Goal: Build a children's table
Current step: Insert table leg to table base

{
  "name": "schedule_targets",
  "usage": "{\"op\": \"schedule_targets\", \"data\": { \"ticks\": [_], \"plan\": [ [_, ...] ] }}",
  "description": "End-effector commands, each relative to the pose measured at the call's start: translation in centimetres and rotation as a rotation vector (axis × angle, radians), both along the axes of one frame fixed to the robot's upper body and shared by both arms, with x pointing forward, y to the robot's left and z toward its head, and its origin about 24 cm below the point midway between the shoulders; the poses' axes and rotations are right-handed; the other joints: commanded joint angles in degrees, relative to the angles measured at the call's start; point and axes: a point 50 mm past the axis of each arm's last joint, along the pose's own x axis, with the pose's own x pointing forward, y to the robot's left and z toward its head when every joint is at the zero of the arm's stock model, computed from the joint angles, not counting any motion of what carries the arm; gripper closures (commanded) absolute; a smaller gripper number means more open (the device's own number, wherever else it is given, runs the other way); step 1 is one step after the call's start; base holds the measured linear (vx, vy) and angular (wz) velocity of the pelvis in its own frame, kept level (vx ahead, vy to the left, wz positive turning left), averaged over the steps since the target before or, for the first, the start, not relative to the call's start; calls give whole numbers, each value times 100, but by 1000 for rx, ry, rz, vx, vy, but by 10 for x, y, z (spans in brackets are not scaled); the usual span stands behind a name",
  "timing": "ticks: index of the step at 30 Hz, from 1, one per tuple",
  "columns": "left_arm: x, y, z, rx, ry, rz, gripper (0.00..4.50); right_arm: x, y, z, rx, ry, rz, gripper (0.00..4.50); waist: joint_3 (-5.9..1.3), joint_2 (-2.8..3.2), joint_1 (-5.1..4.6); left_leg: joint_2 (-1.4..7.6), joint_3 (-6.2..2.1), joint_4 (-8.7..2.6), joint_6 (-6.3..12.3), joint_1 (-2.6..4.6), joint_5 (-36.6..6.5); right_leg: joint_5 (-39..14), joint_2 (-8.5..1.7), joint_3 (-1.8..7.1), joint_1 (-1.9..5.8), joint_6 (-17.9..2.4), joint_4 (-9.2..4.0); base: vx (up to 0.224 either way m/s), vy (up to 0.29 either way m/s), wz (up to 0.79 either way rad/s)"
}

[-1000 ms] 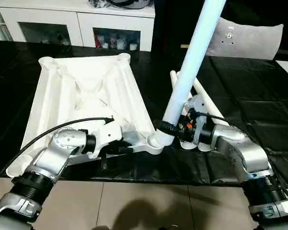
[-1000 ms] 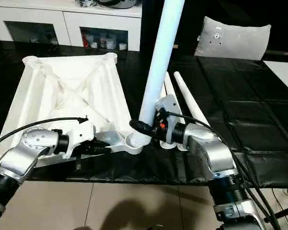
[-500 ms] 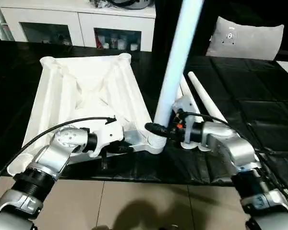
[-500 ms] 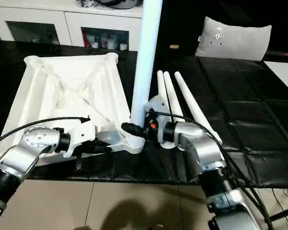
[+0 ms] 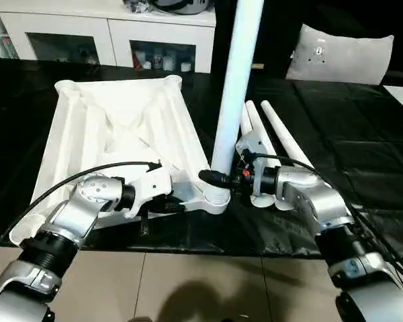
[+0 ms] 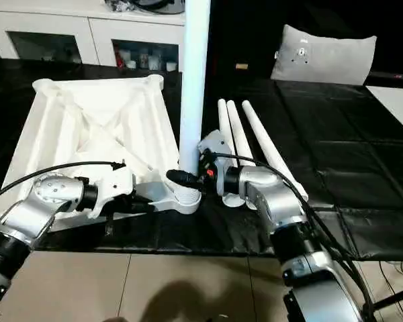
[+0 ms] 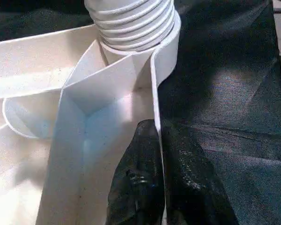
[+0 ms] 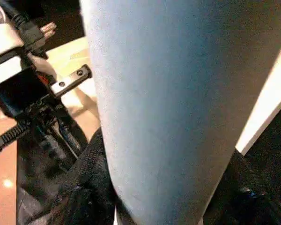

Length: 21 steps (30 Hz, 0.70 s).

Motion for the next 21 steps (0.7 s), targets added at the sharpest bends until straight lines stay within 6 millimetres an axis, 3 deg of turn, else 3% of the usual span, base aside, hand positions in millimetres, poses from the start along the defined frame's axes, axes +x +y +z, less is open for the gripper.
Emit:
{"op": "schedule_targets", "data": {
  "ticks": [1, 11, 12, 14, 15, 17, 20, 21],
  "plan": [
    [4, -5, 6, 8, -40, -20, 450, -1, -4, -12, 2, 61, -26, 259, -298, 77, -10, 294, -104, -568, -127, 22, -1657, -2611, -395, 257, 213, -903, -497, 0, 0, 0],
    [5, -4, 6, -55, -51, 40, 450, -16, -24, -30, 132, 115, -124, 259, -325, 122, 30, 299, -87, -574, -113, 10, -1527, -1938, -384, 252, 252, -1126, -450, 0, 0, 0],
    [5, -4, 6, -58, -53, 43, 450, -17, -25, -32, 138, 114, -137, 259, -321, 162, 41, 302, -90, -579, -127, 20, -1582, -1951, -386, 250, 246, -1136, -453, 0, 0, 0],
    [6, -5, 6, -58, -53, 45, 450, -20, -29, -36, 135, 99, -165, 259, -319, 133, 44, 297, -87, -581, -125, 19, -1618, -2006, -387, 252, 250, -1121, -460, 0, 0, 0],
    [5, -5, 6, -57, -53, 45, 450, -21, -29, -37, 130, 94, -168, 259, -312, 180, 48, 295, -95, -583, -134, 21, -1667, -2084, -392, 252, 244, -1112, -462, 0, 0, 0],
    [5, -4, 5, -54, -49, 42, 450, -24, -29, -40, 71, 49, -164, 259, -308, 165, 41, 294, -95, -586, -150, 17, -1744, -2186, -390, 245, 242, -1065, -484, 0, 0, 0],
    [5, -4, 5, -45, -47, 35, 450, -25, -29, -44, 5, 12, -158, 260, -290, 187, 29, 289, -107, -598, -171, 23, -1906, -2462, -387, 244, 225, -981, -516, 0, 0, 0],
    [5, -4, 4, -37, -46, 27, 450, -24, -28, -45, -17, 3, -160, 260, -283, 220, 28, 285, -118, -599, -179, 30, -1987, -2620, -396, 246, 217, -942, -527, 0, 0, 0]
  ]
}}
